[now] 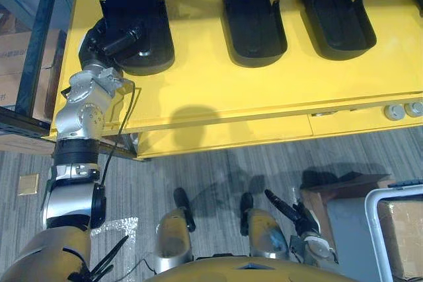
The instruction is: Walk over and take three plastic housings, then place them on the shelf
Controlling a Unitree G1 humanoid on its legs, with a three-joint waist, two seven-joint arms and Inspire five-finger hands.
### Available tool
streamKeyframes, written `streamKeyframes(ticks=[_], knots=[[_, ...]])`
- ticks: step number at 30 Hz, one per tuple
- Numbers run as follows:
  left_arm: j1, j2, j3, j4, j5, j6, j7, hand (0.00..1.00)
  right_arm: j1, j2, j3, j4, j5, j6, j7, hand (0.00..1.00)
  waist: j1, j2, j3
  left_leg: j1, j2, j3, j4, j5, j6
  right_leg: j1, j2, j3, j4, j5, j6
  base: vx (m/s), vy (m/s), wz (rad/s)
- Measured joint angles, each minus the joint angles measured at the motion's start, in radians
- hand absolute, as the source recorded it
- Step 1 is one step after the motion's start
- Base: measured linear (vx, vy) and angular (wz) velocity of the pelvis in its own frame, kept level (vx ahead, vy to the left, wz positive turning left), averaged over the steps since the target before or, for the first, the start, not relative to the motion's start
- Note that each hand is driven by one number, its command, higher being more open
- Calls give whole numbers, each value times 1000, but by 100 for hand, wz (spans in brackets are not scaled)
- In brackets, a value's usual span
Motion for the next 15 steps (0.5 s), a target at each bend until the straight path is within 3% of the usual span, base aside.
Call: streamKeyframes(ticks=[8,15], knots=[[-25,-22,1,16,48,0,16,100,-1,0,19,7,23,0,0,100,1,-6,3,4,1,0,1,0,0,3,0,0,1,0,0,0,0,0],[-55,-26,1,37,233,0,18,100,-1,0,30,14,23,1,0,100,-11,-12,9,7,2,3,1,0,-1,4,0,4,1,0,0,0,0,0]])
